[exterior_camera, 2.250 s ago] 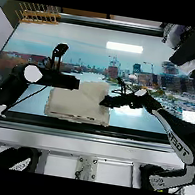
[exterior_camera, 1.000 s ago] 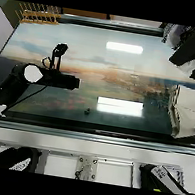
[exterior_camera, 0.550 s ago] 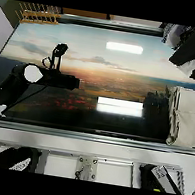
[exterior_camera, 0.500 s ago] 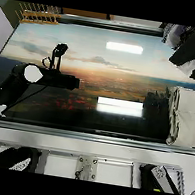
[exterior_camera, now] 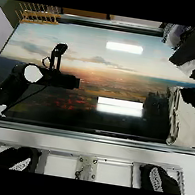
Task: Fold the clothes and pants, and hang the long-sleeved shirts on hangers.
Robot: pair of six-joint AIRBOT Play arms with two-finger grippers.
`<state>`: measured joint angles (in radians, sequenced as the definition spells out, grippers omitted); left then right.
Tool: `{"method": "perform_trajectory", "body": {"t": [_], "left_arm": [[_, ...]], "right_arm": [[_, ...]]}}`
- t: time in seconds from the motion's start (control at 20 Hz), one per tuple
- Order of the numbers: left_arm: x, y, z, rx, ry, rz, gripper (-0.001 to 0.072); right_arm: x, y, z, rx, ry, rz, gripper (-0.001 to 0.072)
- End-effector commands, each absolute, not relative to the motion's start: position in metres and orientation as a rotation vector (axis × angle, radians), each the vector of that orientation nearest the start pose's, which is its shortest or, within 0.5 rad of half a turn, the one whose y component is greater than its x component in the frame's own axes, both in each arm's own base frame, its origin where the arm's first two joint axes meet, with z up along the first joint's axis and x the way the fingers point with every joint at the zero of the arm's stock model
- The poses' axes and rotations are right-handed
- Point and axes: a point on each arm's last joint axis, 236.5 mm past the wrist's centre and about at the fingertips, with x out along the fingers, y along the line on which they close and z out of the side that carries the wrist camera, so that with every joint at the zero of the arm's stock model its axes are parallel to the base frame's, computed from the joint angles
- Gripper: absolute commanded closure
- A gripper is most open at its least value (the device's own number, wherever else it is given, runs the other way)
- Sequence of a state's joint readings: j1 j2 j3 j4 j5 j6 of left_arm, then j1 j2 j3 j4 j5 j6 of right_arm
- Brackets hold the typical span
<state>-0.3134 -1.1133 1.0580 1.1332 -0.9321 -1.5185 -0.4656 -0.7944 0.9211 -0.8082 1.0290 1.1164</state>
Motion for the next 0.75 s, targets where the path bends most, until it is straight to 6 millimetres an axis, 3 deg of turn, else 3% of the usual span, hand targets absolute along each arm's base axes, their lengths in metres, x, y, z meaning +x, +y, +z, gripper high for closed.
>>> {"method": "perform_trajectory", "body": {"t": [0.0,0.1,0.7], "left_arm": [[0.3573,-0.2007,0.0739,-0.211,1.019,-0.504,0.0699],[0.3574,-0.2007,0.0741,-0.212,1.018,-0.504,0.0699],[0.3574,-0.2007,0.0741,-0.212,1.018,-0.504,0.0699]], "right_arm": [[0.3503,0.0396,0.1615,0.316,0.654,0.340,0.0703],[0.3468,0.0483,0.1595,0.315,0.672,0.369,0.0702],[0.3465,0.0482,0.1589,0.315,0.674,0.370,0.0702]]}}
